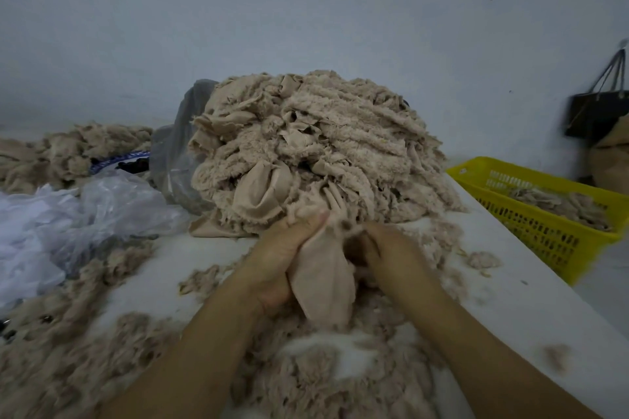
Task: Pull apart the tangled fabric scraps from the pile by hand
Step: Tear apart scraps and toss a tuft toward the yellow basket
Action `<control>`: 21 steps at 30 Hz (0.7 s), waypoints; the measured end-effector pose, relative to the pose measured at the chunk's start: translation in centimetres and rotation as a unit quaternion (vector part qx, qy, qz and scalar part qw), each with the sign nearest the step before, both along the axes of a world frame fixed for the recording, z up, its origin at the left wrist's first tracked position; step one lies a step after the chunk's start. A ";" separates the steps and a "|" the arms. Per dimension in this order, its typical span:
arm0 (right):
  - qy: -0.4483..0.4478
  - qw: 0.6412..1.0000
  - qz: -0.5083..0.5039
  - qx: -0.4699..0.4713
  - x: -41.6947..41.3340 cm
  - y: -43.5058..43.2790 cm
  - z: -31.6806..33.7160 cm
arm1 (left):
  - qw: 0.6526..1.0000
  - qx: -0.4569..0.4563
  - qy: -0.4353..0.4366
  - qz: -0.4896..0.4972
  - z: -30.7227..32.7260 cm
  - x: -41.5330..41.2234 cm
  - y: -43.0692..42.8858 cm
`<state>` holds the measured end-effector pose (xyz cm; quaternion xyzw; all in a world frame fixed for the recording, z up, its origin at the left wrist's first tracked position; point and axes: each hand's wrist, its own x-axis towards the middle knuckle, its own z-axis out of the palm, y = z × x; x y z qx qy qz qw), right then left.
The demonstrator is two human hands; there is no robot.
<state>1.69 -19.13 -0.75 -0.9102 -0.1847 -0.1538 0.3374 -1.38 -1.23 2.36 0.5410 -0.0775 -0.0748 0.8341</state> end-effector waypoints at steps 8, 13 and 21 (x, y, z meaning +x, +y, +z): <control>0.047 0.984 -0.171 -0.029 1.4 -3.2 -0.6 | 0.993 -0.120 -0.010 0.012 0.7 0.0 2.1; -0.095 0.991 -0.091 -0.019 -0.2 -0.6 0.7 | 0.999 -0.002 0.037 -0.032 0.5 -0.6 0.1; -0.128 0.990 0.021 0.049 -0.4 0.7 0.7 | 0.967 0.239 0.057 -0.071 -0.3 -0.6 -0.6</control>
